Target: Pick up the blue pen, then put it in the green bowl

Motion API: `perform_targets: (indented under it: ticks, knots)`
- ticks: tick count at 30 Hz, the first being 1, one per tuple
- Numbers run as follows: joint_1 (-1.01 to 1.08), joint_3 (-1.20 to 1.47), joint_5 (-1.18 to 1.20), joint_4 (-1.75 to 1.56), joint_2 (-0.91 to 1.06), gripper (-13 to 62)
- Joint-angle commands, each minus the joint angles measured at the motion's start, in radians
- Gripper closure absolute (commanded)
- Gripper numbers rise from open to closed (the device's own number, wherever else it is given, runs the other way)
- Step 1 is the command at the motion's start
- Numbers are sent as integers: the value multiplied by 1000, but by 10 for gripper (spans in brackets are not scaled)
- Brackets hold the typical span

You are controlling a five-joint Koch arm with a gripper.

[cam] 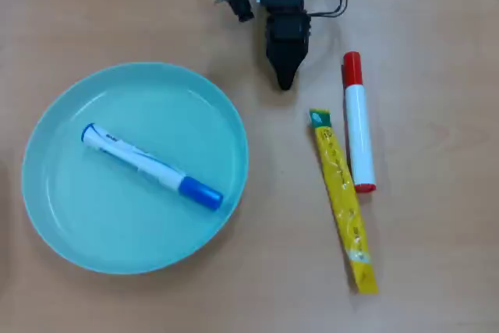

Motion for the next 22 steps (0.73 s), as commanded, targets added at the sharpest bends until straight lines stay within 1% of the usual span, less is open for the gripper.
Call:
perform_targets:
  ticks: [1,8,14,22]
  knots:
    - [2,57,-37,-103,101,466]
    - [32,87,-103,-117,97,465]
    - [46,86,-101,-106,95,465]
    - [44,86,-101,21,89,464]
